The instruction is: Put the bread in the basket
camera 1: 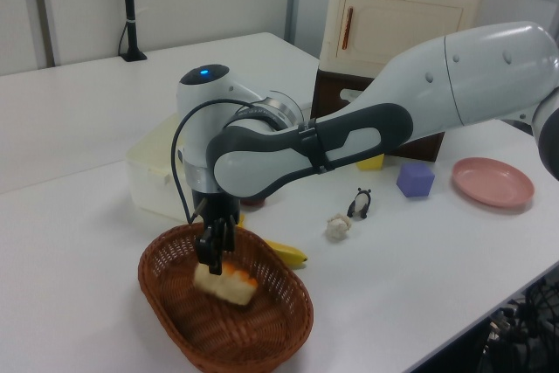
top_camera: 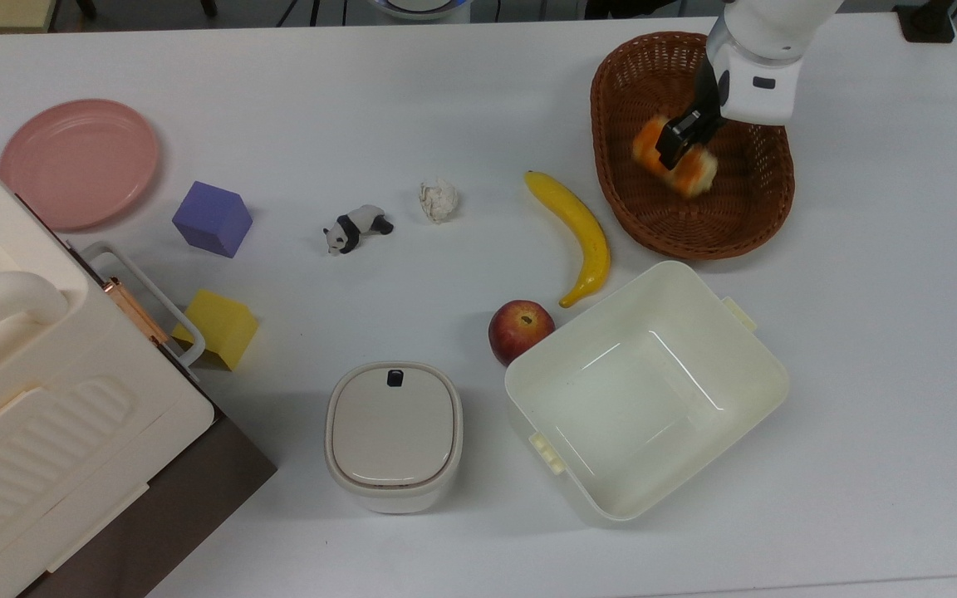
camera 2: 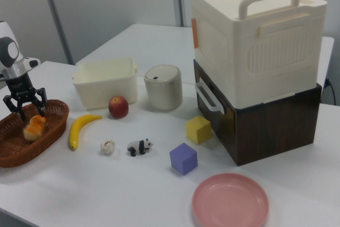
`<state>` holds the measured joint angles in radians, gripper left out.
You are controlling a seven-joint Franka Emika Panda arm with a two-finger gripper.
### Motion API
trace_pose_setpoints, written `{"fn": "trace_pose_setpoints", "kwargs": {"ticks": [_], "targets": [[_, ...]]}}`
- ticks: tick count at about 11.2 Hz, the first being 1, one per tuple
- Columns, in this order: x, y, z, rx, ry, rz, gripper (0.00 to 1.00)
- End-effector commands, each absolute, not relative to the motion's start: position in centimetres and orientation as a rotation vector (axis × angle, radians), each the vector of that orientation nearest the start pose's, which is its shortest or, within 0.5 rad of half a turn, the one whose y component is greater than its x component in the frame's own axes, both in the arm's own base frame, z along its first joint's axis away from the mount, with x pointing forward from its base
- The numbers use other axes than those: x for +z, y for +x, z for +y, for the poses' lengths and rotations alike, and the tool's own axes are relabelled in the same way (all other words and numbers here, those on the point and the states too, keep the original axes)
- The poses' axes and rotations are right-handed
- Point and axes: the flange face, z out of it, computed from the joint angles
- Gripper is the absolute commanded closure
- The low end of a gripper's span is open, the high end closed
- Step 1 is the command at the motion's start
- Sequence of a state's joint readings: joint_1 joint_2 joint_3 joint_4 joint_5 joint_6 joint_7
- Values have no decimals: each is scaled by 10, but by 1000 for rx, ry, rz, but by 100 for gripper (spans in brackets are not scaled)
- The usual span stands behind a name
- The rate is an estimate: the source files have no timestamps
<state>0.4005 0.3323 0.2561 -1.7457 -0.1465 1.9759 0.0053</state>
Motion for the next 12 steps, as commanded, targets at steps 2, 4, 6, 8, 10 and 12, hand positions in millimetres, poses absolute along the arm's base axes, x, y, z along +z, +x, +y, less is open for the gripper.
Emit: {"fn": "trace_pose_setpoints", "kwargs": {"ticks": [2, 4, 6, 8, 10, 12], "targets": [[387, 515, 371, 115, -3048, -1100, 0], [400, 519, 363, 89, -3059, -1070, 0], [442, 530, 322, 61, -3131, -898, 0], [502, 540, 248, 24, -3213, -659, 0], [552, 545, 165, -15, -3259, -408, 0], [590, 537, 75, 0, -3217, -107, 0]]}}
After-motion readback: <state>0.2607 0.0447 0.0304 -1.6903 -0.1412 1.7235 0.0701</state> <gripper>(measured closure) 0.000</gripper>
